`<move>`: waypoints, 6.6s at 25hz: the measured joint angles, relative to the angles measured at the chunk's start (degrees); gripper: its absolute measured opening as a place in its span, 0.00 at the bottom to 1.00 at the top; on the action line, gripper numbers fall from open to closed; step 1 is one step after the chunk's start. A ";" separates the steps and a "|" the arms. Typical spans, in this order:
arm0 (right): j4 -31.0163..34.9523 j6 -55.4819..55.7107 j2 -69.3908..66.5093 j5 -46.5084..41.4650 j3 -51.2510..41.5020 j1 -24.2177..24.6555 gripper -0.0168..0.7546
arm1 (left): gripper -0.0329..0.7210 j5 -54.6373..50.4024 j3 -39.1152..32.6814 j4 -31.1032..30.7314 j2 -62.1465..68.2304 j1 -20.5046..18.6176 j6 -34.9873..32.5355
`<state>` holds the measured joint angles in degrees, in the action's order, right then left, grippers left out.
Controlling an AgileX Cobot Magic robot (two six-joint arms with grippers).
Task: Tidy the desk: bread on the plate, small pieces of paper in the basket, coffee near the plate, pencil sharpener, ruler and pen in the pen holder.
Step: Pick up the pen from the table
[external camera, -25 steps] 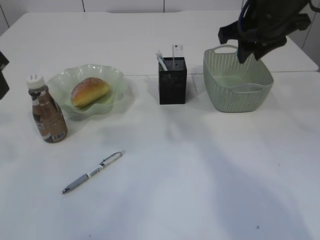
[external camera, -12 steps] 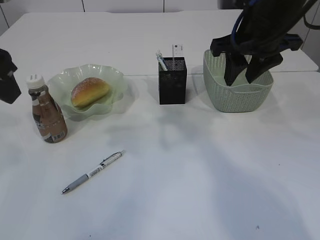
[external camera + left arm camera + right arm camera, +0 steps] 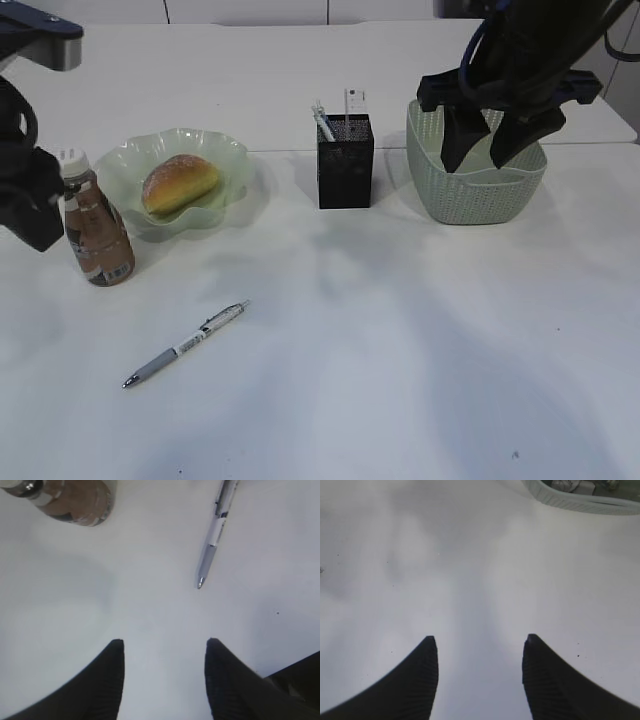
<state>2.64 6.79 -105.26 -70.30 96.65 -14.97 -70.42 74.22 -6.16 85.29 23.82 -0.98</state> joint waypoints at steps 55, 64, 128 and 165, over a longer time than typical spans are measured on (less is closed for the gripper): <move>-1.01 0.47 0.00 -0.26 0.00 0.00 0.58 | 0.53 17.39 4.85 6.16 33.81 3.65 -6.11; -1.01 0.47 0.00 -0.26 0.00 0.00 0.58 | 0.53 17.39 4.92 6.56 34.46 3.65 -7.06; -3.99 0.47 0.00 -0.29 0.00 0.37 0.58 | 0.15 11.02 5.67 9.64 36.90 3.65 -7.20; -2.64 0.47 0.00 -0.29 0.00 13.64 0.58 | 0.15 9.30 34.98 13.45 37.25 3.65 -6.88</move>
<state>0.00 7.27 -105.26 -70.59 96.65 -1.33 -61.12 109.20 7.29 122.54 27.47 -7.86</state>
